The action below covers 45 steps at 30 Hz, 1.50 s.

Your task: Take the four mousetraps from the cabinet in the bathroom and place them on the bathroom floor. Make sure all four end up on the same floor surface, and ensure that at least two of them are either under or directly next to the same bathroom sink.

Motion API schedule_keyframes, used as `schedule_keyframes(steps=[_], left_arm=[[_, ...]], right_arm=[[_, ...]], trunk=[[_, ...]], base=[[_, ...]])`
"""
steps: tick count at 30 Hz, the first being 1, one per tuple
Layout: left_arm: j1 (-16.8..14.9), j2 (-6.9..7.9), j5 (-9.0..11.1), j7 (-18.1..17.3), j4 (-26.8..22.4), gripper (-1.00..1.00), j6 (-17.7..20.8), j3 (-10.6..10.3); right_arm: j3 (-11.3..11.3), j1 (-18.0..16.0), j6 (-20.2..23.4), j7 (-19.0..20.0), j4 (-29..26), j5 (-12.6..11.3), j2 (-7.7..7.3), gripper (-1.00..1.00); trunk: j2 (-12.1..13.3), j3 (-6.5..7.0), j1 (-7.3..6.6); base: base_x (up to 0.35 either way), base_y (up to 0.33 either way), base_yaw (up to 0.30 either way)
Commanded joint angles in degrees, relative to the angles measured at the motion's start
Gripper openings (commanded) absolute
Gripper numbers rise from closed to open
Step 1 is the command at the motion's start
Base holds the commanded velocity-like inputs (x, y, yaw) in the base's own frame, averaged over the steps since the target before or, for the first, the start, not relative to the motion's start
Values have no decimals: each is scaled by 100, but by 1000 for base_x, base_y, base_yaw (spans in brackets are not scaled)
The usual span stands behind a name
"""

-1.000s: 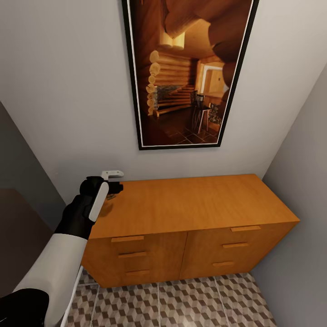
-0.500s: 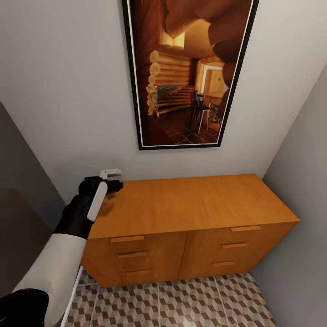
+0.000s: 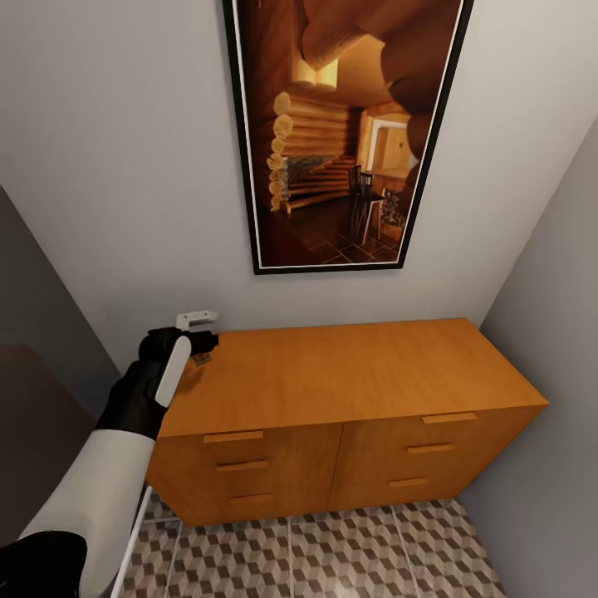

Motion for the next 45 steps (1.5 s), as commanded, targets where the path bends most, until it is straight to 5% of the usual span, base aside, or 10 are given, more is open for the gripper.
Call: schedule_keyframes(steps=[1, 45], left_arm=[[6, 1, 51, 58, -2, 100, 13, -6], [74, 1, -183, 49, 332, 100, -170, -14]], right_arm=[[36, 4, -20, 35, 9, -71, 1, -100], [35, 27, -20, 35, 9, -71, 1, -100]], trunk=[[-11, -11, 3], [-11, -11, 3]], base=[[0, 0, 0], [0, 0, 0]])
